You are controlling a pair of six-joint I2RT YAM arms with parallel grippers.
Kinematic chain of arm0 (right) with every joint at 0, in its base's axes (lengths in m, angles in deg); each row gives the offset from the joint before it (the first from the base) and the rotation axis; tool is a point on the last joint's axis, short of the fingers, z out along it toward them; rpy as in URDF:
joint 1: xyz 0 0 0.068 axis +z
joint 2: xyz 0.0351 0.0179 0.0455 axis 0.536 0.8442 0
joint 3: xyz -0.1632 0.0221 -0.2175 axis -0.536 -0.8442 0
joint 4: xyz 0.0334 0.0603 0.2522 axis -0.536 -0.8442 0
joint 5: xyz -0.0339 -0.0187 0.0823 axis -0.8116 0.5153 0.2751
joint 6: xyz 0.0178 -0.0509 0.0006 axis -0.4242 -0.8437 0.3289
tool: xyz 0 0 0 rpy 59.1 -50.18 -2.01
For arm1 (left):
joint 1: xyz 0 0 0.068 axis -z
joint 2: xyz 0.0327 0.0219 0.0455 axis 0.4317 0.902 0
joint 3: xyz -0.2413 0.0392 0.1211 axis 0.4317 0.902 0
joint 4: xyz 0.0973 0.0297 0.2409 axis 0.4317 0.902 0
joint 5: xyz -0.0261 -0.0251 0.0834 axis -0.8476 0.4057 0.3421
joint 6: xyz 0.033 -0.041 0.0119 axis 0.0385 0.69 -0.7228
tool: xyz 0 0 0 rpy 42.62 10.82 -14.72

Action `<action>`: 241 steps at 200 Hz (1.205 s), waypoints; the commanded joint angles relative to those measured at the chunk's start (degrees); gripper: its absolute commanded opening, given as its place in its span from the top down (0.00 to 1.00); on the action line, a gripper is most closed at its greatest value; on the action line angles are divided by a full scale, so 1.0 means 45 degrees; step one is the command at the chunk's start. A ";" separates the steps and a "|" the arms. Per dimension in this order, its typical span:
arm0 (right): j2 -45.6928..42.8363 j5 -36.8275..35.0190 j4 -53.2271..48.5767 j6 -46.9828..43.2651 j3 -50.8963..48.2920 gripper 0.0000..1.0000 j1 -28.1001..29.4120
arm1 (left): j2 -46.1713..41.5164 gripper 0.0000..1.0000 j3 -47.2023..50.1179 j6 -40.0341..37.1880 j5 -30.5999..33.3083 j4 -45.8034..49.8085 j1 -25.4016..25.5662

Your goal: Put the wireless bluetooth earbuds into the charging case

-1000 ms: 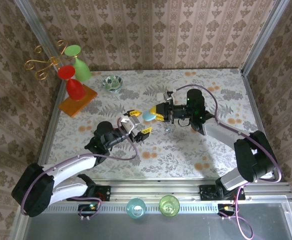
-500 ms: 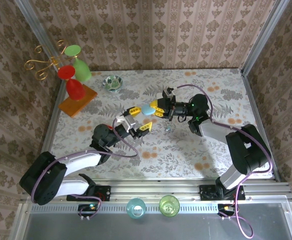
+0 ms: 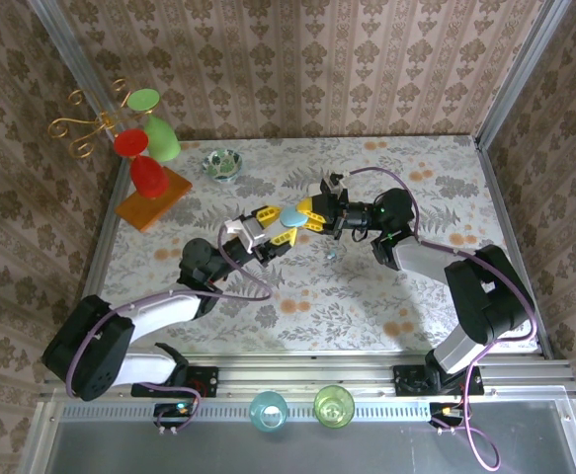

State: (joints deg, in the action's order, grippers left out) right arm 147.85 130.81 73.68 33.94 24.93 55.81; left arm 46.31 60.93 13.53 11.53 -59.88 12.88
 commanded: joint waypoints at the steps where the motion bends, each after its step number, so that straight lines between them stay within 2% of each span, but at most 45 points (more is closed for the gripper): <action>1: 0.0019 0.0079 0.0521 0.0097 -0.0050 0.95 -0.0046 | 0.0173 0.52 -0.0547 0.0354 -0.1121 -0.0668 0.0045; 111: -0.0166 0.0060 0.0656 0.0153 0.0240 0.97 -0.0045 | 0.0724 0.49 -0.0877 0.0261 -0.1725 -0.0671 0.0044; 139: -0.0265 0.0062 0.0688 0.0138 0.0281 0.97 -0.0052 | 0.0676 0.39 -0.0799 0.0191 -0.1657 -0.0686 0.0041; 159: -0.0322 0.0059 0.0691 0.0129 0.0243 0.97 -0.0067 | 0.0599 0.40 -0.0756 0.0101 -0.1570 -0.0686 0.0036; 195: -0.0372 -0.0029 0.0748 0.0165 0.0203 0.98 -0.0070 | 0.0575 0.46 -0.0645 0.0050 -0.1603 -0.0652 0.0021; 226: -0.0548 -0.0002 0.0755 0.0151 0.0218 0.98 -0.0070 | 0.0586 0.32 -0.0507 -0.0035 -0.1348 -0.0686 0.0008; 241: -0.0608 0.0001 0.0733 0.0153 0.0166 0.98 -0.0071 | 0.0492 0.30 -0.0436 -0.0144 -0.1130 -0.0701 -0.0013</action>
State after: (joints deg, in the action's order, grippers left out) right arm 147.52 131.71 73.75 34.12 24.93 55.66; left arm 49.48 58.13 13.68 6.37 -61.10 12.68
